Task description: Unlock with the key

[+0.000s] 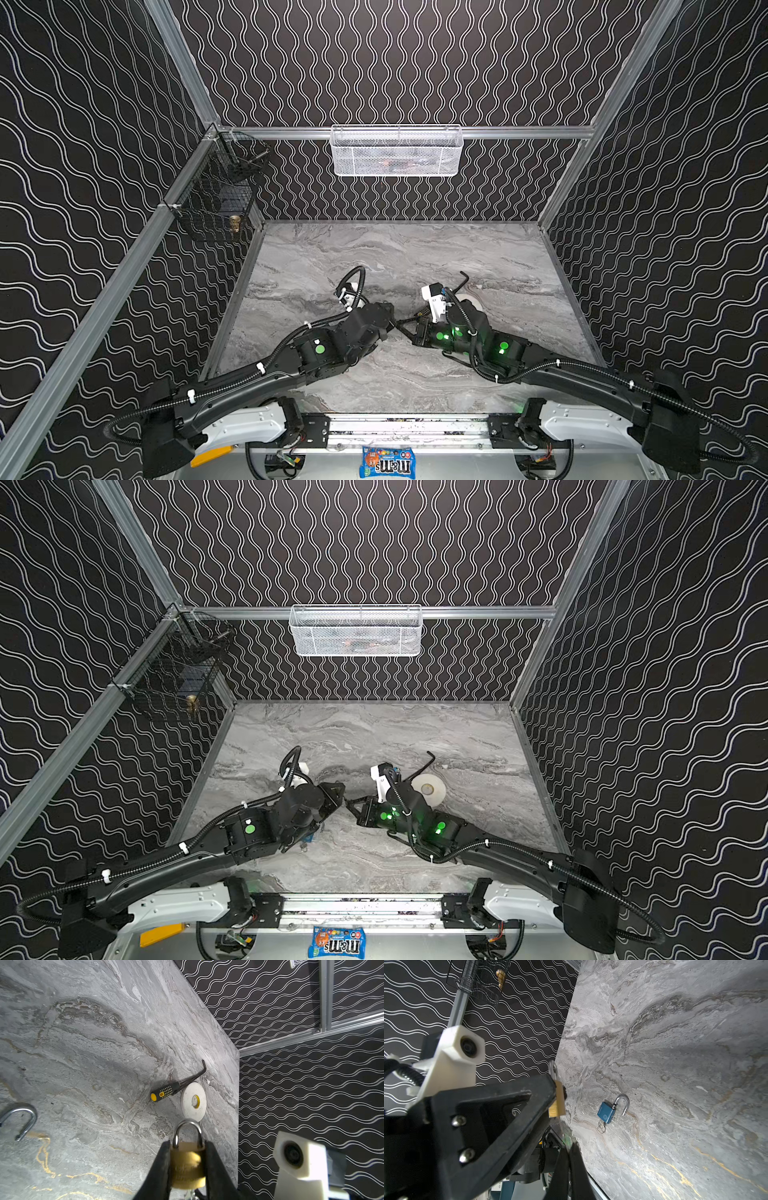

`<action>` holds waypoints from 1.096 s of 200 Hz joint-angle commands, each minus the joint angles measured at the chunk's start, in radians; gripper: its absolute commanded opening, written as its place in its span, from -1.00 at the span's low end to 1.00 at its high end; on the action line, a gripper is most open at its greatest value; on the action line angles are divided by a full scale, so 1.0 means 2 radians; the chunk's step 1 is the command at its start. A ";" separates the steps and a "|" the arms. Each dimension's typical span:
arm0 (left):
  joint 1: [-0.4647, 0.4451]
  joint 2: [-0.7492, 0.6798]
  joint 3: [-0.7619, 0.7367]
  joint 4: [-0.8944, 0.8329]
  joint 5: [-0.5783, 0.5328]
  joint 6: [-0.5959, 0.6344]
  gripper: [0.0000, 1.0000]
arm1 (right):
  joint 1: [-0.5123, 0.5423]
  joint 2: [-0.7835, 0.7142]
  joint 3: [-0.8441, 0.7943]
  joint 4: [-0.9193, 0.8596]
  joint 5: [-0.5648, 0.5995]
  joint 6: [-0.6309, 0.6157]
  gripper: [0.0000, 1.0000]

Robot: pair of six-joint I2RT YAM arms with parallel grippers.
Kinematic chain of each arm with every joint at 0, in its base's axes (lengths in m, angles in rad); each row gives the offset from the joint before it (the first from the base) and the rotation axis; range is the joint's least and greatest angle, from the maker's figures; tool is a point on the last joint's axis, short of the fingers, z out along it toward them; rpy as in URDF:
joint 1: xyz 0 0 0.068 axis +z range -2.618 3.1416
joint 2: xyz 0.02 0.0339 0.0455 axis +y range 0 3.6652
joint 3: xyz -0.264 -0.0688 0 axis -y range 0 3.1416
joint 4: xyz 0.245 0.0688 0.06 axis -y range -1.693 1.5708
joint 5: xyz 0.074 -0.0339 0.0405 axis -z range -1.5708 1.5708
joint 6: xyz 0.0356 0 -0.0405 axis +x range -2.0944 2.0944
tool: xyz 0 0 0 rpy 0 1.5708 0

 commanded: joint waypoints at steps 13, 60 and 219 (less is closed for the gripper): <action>0.001 -0.008 -0.008 0.030 0.004 -0.018 -1.00 | 0.003 0.000 0.011 -0.003 0.004 -0.009 -1.00; 0.002 -0.017 -0.012 0.042 0.008 -0.004 -1.00 | 0.003 -0.003 0.009 0.002 0.006 -0.006 -1.00; 0.002 -0.001 0.026 -0.018 0.012 0.057 -1.00 | -0.032 -0.003 0.064 -0.031 -0.026 -0.012 -1.00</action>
